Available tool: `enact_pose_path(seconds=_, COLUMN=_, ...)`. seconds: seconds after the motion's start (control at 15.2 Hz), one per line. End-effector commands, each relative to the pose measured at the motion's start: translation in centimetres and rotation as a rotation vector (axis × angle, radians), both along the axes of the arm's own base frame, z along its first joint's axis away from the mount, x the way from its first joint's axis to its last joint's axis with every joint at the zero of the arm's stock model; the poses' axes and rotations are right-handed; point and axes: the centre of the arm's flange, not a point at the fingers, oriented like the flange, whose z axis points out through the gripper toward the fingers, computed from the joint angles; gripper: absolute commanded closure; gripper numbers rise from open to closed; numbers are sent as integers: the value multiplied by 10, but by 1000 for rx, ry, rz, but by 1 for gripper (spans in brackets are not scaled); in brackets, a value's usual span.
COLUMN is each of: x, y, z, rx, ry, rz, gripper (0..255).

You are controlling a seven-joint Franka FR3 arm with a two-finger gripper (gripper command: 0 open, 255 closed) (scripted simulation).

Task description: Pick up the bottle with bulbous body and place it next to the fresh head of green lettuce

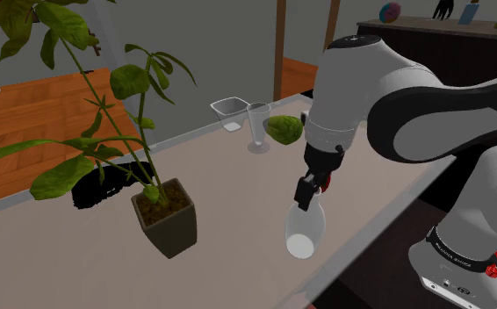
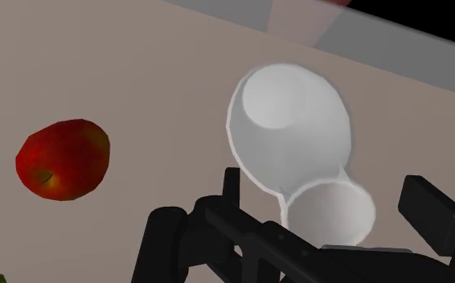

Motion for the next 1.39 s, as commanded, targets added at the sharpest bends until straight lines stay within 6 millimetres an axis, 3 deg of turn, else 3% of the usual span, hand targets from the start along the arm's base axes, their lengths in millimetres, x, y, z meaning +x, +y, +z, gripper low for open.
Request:
enact_pose_path(seconds=0.0, x=0, y=0, z=-11, rx=0, ry=-1, rz=0, gripper=0)
enact_pose_path(seconds=0.53, x=0, y=0, z=-14, rx=0, ry=-1, rz=0, gripper=0)
enact_pose_path(seconds=0.59, x=0, y=0, z=-14, rx=0, ry=-1, rz=0, gripper=255)
enact_pose_path(seconds=1.19, x=0, y=0, z=-14, rx=0, ry=-1, rz=0, gripper=255)
enact_pose_path(seconds=1.32, x=0, y=0, z=-3, rx=0, ry=-1, rz=0, gripper=255)
